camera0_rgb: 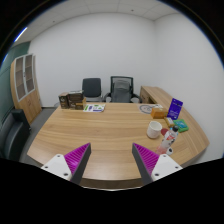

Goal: Pour water

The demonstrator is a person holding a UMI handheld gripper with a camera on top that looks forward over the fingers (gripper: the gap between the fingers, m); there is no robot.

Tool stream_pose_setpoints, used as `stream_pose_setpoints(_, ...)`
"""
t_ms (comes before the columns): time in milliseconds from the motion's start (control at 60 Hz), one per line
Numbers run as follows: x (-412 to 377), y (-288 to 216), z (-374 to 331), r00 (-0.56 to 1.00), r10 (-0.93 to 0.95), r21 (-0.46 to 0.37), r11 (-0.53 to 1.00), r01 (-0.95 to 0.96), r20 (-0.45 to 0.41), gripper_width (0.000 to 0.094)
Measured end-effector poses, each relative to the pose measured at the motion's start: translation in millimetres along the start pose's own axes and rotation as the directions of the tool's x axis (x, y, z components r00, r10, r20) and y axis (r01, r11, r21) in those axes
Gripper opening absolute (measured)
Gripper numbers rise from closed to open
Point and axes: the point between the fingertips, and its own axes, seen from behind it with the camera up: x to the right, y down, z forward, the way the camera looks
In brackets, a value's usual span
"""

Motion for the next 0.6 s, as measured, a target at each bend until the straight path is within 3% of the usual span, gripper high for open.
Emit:
stream_pose_setpoints(133,30,27,2,1.0,-0.002,-0.024,1.0,0.002,-0.008,0.0857)
stream_pose_setpoints(400,179,97,46,0.999,-0.026,-0.034,0.999,0.025,-0.03,0.0861)
stream_pose_setpoints(600,261,100,104,1.0,0.0,0.041,0.999,0.001,-0.027,0.0859)
